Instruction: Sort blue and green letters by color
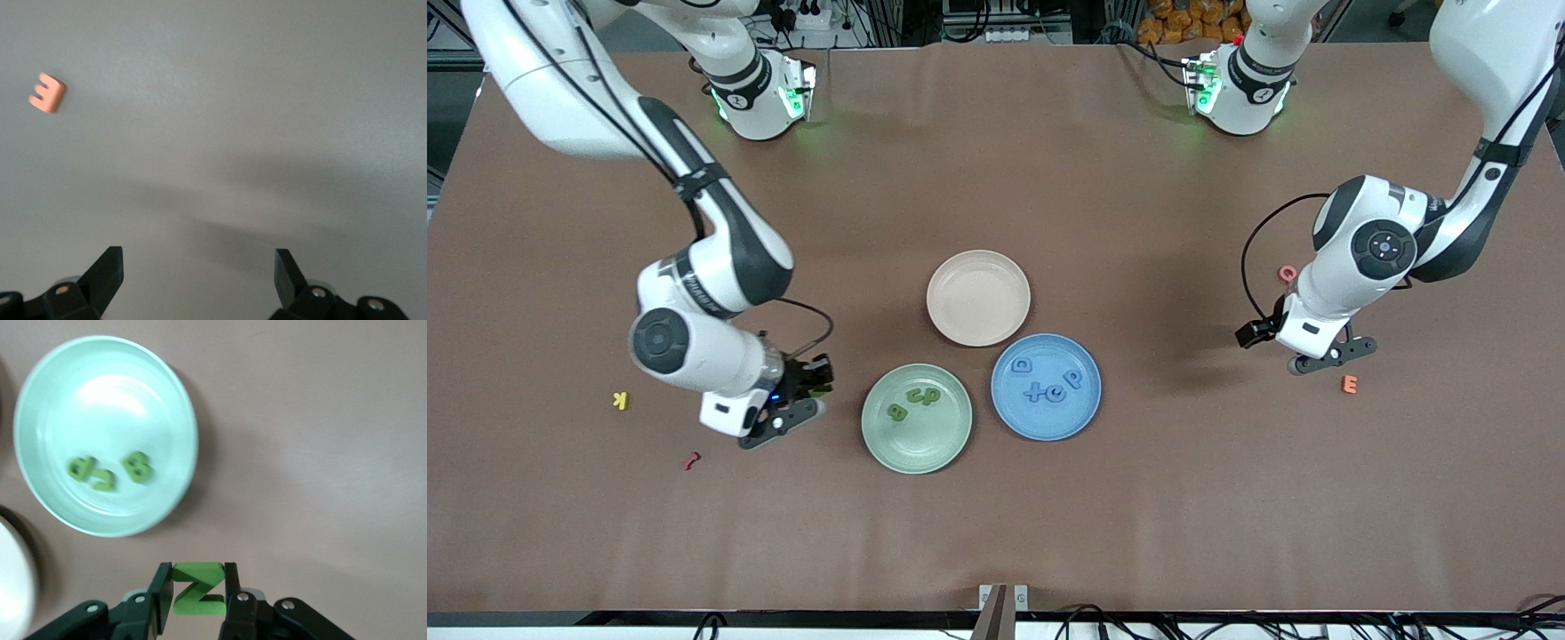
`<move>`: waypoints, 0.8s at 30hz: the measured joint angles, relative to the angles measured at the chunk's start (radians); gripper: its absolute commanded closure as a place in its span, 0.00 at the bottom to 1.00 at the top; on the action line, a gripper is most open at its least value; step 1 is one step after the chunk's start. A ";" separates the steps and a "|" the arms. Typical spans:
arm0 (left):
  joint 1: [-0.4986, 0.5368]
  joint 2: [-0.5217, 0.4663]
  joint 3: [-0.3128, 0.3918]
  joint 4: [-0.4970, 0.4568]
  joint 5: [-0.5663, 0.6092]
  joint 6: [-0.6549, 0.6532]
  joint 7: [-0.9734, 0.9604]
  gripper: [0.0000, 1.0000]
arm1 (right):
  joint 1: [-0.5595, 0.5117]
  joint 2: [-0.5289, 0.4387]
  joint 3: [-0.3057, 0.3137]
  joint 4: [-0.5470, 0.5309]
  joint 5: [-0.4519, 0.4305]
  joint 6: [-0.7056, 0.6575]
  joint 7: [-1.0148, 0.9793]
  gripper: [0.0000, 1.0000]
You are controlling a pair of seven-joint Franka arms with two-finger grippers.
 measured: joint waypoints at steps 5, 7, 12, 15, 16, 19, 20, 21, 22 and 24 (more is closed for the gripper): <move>-0.095 -0.048 0.109 -0.003 -0.045 0.000 0.101 0.00 | 0.087 0.016 -0.016 0.013 0.000 0.010 0.152 1.00; -0.174 -0.075 0.200 -0.003 -0.097 0.000 0.169 0.00 | 0.126 0.024 -0.031 0.023 0.000 0.013 0.204 1.00; -0.374 -0.153 0.454 -0.002 -0.275 0.000 0.408 0.00 | 0.209 0.043 -0.079 0.033 0.000 0.057 0.308 1.00; -0.484 -0.201 0.594 -0.002 -0.353 -0.020 0.521 0.00 | 0.238 0.057 -0.094 0.036 0.000 0.087 0.349 1.00; -0.516 -0.216 0.633 -0.002 -0.366 -0.032 0.541 0.00 | 0.244 0.062 -0.096 0.038 0.000 0.093 0.357 1.00; -0.583 -0.255 0.709 -0.002 -0.378 -0.064 0.564 0.00 | 0.256 0.078 -0.098 0.051 0.000 0.103 0.385 1.00; -0.595 -0.267 0.721 -0.002 -0.379 -0.076 0.564 0.00 | 0.259 0.084 -0.099 0.058 0.000 0.105 0.392 1.00; -0.601 -0.278 0.727 -0.002 -0.379 -0.087 0.564 0.00 | 0.263 0.089 -0.101 0.064 0.000 0.107 0.398 1.00; -0.605 -0.288 0.732 -0.002 -0.379 -0.099 0.565 0.00 | 0.267 0.094 -0.103 0.072 0.000 0.107 0.405 1.00; -0.607 -0.308 0.734 -0.003 -0.379 -0.121 0.566 0.00 | 0.282 0.105 -0.114 0.090 0.000 0.107 0.420 0.99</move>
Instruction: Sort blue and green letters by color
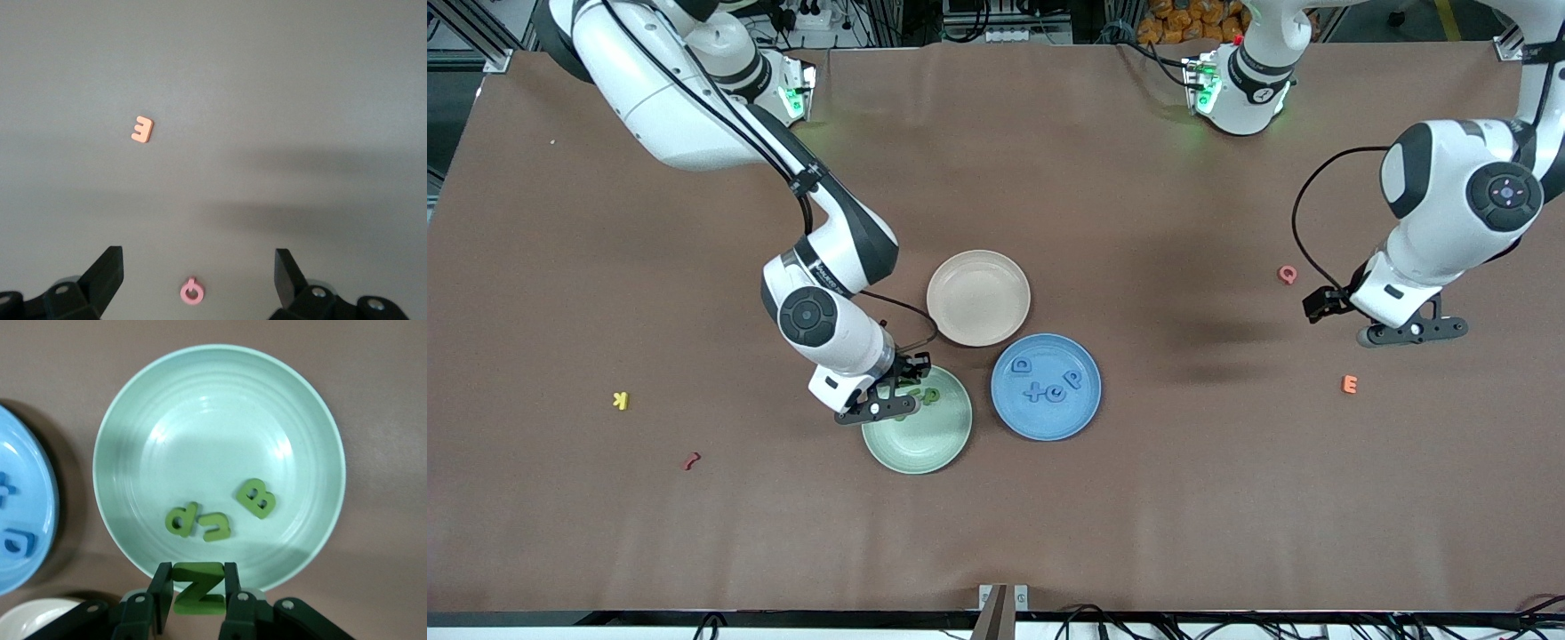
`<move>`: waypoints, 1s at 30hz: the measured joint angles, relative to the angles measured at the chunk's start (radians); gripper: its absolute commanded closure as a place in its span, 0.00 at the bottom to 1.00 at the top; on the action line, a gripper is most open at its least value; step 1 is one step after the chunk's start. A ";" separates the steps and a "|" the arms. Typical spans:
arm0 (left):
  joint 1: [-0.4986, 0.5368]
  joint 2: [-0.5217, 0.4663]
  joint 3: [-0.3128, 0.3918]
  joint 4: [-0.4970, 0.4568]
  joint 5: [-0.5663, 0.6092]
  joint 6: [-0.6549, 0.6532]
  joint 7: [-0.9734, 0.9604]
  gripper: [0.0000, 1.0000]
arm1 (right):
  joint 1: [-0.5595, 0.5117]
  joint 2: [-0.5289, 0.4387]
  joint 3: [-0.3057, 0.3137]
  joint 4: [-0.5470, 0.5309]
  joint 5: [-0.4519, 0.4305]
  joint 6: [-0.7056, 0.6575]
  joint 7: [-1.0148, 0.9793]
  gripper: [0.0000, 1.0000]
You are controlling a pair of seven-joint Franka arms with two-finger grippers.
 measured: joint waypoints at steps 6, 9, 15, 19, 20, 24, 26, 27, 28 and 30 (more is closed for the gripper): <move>0.000 -0.042 0.001 -0.004 -0.006 -0.038 0.001 0.00 | 0.061 0.025 -0.051 0.040 0.000 0.000 0.027 0.84; 0.000 -0.062 0.003 -0.008 -0.018 -0.042 0.001 0.00 | 0.078 0.033 -0.065 0.047 0.000 0.001 0.033 0.73; 0.001 -0.098 0.008 -0.005 -0.064 -0.044 0.003 0.00 | 0.084 0.036 -0.072 0.049 0.000 0.010 0.036 0.26; 0.004 -0.111 0.011 0.024 -0.082 -0.045 0.003 0.00 | 0.084 0.036 -0.074 0.051 0.000 0.011 0.037 0.01; 0.006 -0.113 0.012 0.036 -0.092 -0.049 0.003 0.00 | 0.084 0.036 -0.075 0.051 0.000 0.011 0.037 0.00; 0.008 -0.114 0.014 0.092 -0.138 -0.096 0.003 0.00 | 0.084 0.036 -0.077 0.052 0.000 0.011 0.038 0.00; 0.007 -0.114 0.014 0.128 -0.149 -0.140 0.003 0.00 | 0.083 0.036 -0.079 0.053 0.000 0.011 0.038 0.00; 0.007 -0.114 0.014 0.146 -0.150 -0.163 0.004 0.00 | 0.083 0.036 -0.079 0.053 0.000 0.011 0.038 0.00; 0.007 -0.115 0.014 0.164 -0.150 -0.187 0.004 0.00 | 0.083 0.036 -0.080 0.053 0.000 0.011 0.038 0.00; 0.007 -0.115 0.013 0.196 -0.150 -0.228 0.010 0.00 | 0.083 0.036 -0.080 0.055 0.000 0.011 0.038 0.00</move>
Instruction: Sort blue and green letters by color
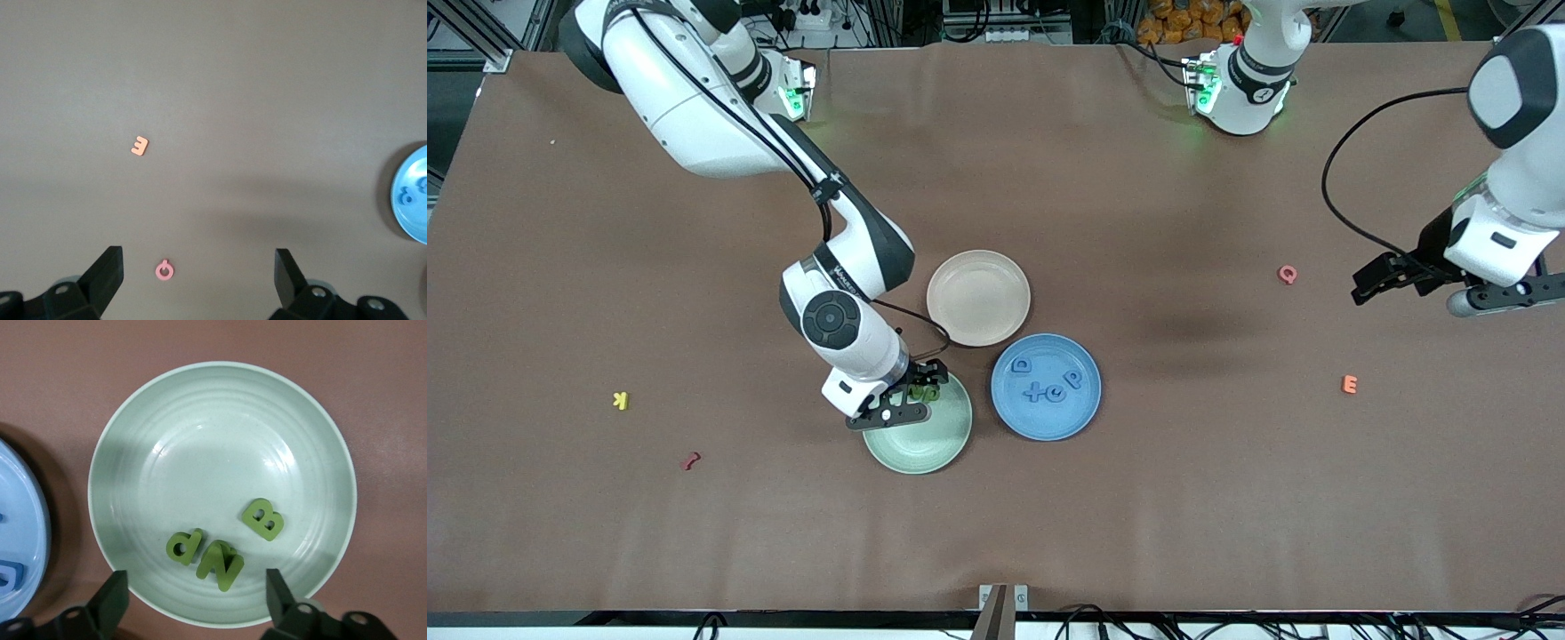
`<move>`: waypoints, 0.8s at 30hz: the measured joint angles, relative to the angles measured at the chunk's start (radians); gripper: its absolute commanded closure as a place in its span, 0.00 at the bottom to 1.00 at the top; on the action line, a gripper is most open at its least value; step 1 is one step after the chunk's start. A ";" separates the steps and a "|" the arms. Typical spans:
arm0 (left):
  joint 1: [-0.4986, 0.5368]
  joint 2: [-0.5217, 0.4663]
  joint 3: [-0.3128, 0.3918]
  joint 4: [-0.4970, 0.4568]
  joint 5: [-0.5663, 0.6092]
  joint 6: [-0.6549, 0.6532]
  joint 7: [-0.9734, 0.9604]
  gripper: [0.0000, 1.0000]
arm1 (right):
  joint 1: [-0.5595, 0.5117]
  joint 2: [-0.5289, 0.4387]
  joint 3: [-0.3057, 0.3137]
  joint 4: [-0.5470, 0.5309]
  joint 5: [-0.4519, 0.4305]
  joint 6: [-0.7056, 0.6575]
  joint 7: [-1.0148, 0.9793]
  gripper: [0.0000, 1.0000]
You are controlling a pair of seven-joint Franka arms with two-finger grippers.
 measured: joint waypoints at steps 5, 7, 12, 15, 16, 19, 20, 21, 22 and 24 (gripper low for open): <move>0.001 -0.003 -0.001 0.067 0.000 -0.099 0.048 0.00 | -0.001 0.000 -0.001 0.012 0.000 0.000 0.000 0.00; 0.003 -0.004 -0.001 0.098 0.000 -0.143 0.068 0.00 | -0.002 -0.001 -0.002 0.018 0.000 0.000 0.000 0.00; 0.003 -0.005 -0.012 0.175 0.030 -0.244 0.094 0.00 | -0.018 -0.013 -0.004 0.030 0.000 -0.007 0.000 0.00; 0.003 -0.010 -0.023 0.204 0.042 -0.281 0.096 0.00 | -0.032 -0.026 -0.004 0.039 0.000 -0.029 0.000 0.00; 0.003 -0.013 -0.026 0.211 0.043 -0.289 0.096 0.00 | -0.037 -0.032 -0.004 0.041 0.000 -0.039 0.000 0.00; 0.003 -0.019 -0.029 0.218 0.043 -0.300 0.096 0.00 | -0.043 -0.052 -0.004 0.044 0.000 -0.058 0.000 0.00; 0.003 -0.020 -0.029 0.219 0.043 -0.301 0.097 0.00 | -0.045 -0.061 -0.004 0.044 0.000 -0.067 0.000 0.00; 0.003 -0.021 -0.029 0.219 0.043 -0.301 0.097 0.00 | -0.046 -0.068 -0.004 0.044 0.000 -0.077 0.000 0.00; 0.003 -0.021 -0.029 0.220 0.043 -0.301 0.097 0.00 | -0.047 -0.077 -0.004 0.045 0.000 -0.091 0.000 0.00; 0.004 -0.021 -0.029 0.222 0.043 -0.301 0.097 0.00 | -0.050 -0.098 -0.004 0.046 0.000 -0.122 0.000 0.00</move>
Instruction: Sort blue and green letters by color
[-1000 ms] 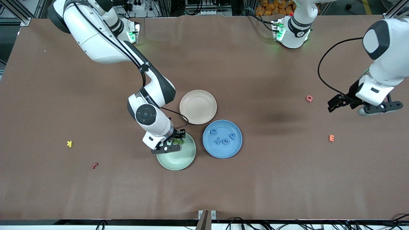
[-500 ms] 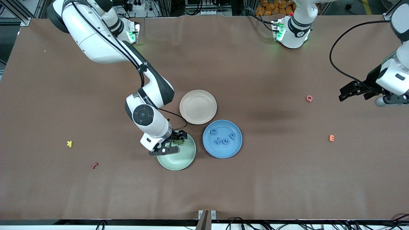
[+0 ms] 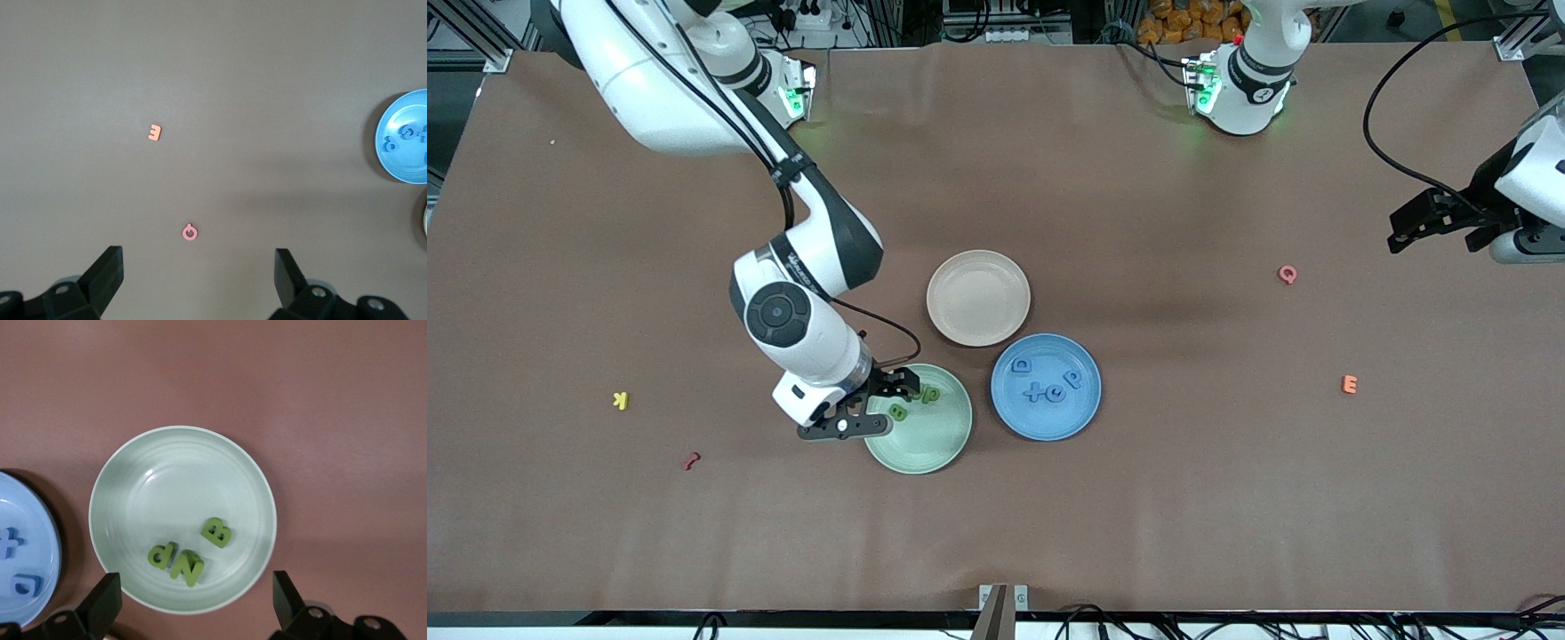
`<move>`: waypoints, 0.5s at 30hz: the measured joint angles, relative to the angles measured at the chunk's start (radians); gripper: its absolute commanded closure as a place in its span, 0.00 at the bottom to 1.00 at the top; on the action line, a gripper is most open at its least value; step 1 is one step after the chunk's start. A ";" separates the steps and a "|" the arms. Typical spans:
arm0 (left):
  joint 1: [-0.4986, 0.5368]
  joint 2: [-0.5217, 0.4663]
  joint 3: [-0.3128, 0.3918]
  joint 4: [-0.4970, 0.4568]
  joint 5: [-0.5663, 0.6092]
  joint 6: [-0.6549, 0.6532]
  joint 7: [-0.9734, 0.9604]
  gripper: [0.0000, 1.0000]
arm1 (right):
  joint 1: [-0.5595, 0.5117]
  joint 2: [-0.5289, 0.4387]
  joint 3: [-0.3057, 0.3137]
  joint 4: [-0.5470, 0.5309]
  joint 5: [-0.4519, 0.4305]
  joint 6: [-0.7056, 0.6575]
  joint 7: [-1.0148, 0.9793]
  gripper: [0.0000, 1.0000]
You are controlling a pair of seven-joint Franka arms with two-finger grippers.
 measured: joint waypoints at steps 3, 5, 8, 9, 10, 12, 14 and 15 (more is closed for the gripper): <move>0.001 0.000 0.000 0.014 -0.005 -0.007 0.000 0.00 | -0.008 -0.037 0.000 0.002 0.000 -0.039 0.000 0.00; 0.003 0.000 0.000 0.030 -0.014 -0.022 0.000 0.00 | -0.014 -0.064 0.000 0.004 0.000 -0.070 0.000 0.00; 0.010 0.000 0.001 0.054 -0.033 -0.040 0.000 0.00 | -0.023 -0.108 0.000 0.006 0.001 -0.131 0.000 0.00; 0.012 0.000 0.001 0.060 -0.037 -0.044 0.000 0.00 | -0.026 -0.125 0.000 0.007 0.002 -0.155 0.000 0.00; 0.014 0.000 0.001 0.064 -0.039 -0.048 0.000 0.00 | -0.028 -0.138 0.000 0.008 0.002 -0.173 0.000 0.00; 0.017 0.000 0.001 0.070 -0.042 -0.055 0.000 0.00 | -0.033 -0.168 0.000 0.008 0.003 -0.211 0.000 0.00; 0.019 0.000 0.001 0.072 -0.043 -0.057 0.000 0.00 | -0.039 -0.193 0.000 0.008 0.003 -0.237 0.000 0.00; 0.019 0.000 0.001 0.073 -0.043 -0.058 0.000 0.00 | -0.042 -0.203 0.000 0.008 0.003 -0.245 0.000 0.00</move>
